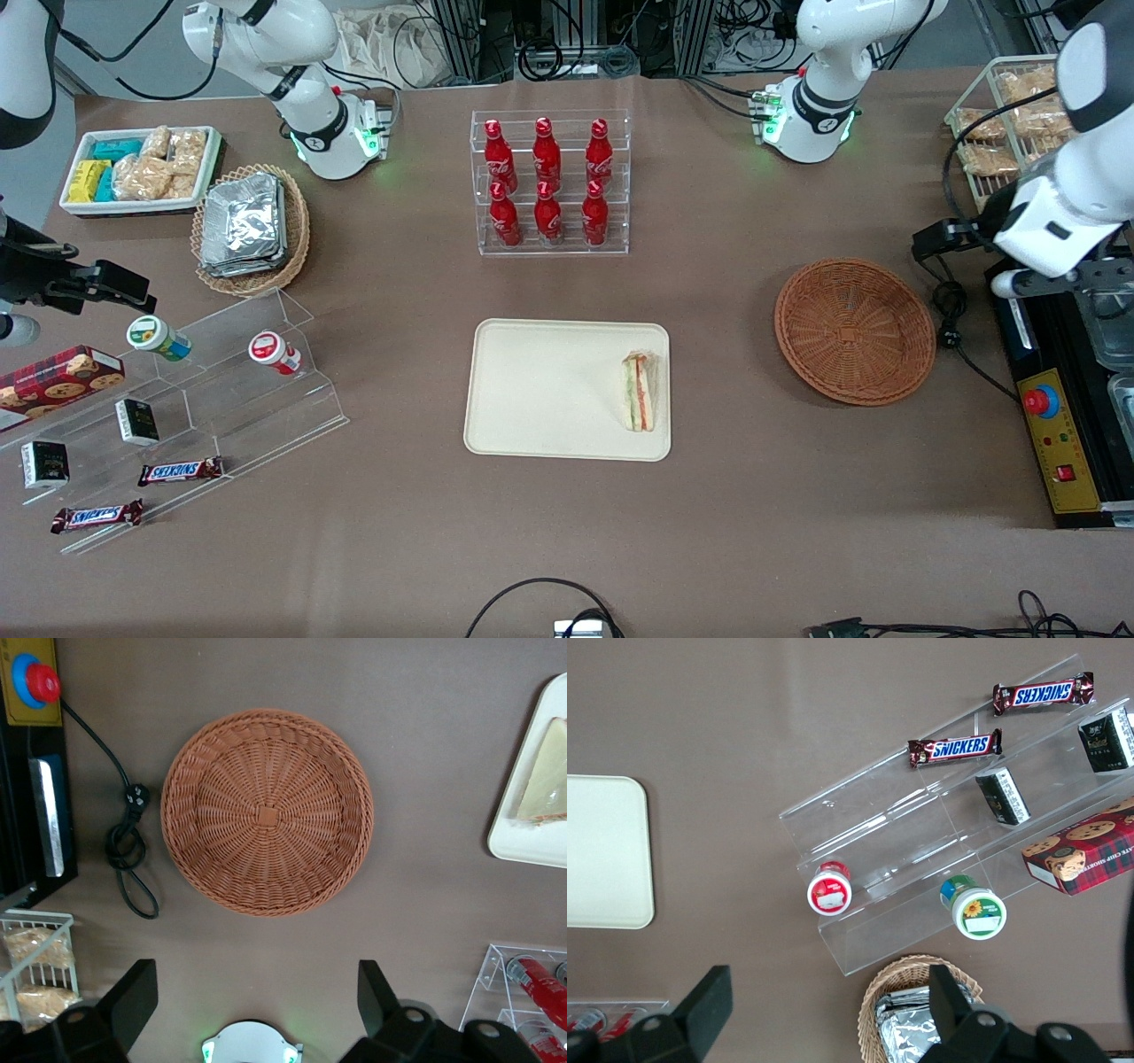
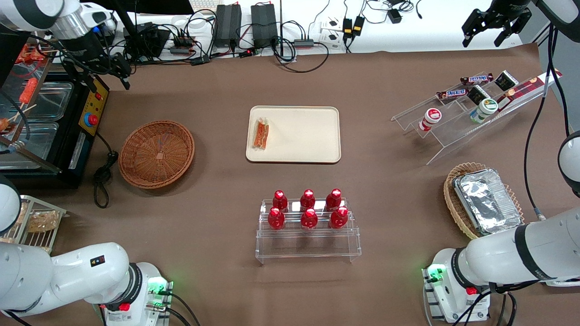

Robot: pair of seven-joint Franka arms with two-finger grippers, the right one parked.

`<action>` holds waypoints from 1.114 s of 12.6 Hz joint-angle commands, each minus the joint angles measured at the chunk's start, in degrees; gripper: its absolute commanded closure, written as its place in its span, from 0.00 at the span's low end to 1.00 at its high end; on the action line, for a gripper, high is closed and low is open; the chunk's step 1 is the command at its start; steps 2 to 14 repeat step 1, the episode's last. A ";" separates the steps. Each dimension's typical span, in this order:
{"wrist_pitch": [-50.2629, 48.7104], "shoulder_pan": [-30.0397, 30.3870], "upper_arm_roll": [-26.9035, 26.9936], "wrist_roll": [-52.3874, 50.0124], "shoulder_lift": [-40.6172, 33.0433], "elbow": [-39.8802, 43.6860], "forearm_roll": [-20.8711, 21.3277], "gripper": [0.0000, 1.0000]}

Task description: Place sandwich from basket to tray

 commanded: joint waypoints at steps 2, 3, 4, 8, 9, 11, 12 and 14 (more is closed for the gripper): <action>-2.48 0.23 -0.85 4.31 2.18 4.28 2.60 0.00; -2.48 0.23 -0.85 4.31 2.18 4.28 2.60 0.00; -2.48 0.23 -0.85 4.31 2.18 4.28 2.60 0.00; -2.48 0.23 -0.85 4.31 2.18 4.28 2.60 0.00; -2.48 0.23 -0.85 4.31 2.18 4.28 2.60 0.00; -2.48 0.23 -0.85 4.31 2.18 4.28 2.60 0.00; -2.48 0.23 -0.85 4.31 2.18 4.28 2.60 0.00; -2.48 0.23 -0.85 4.31 2.18 4.28 2.60 0.00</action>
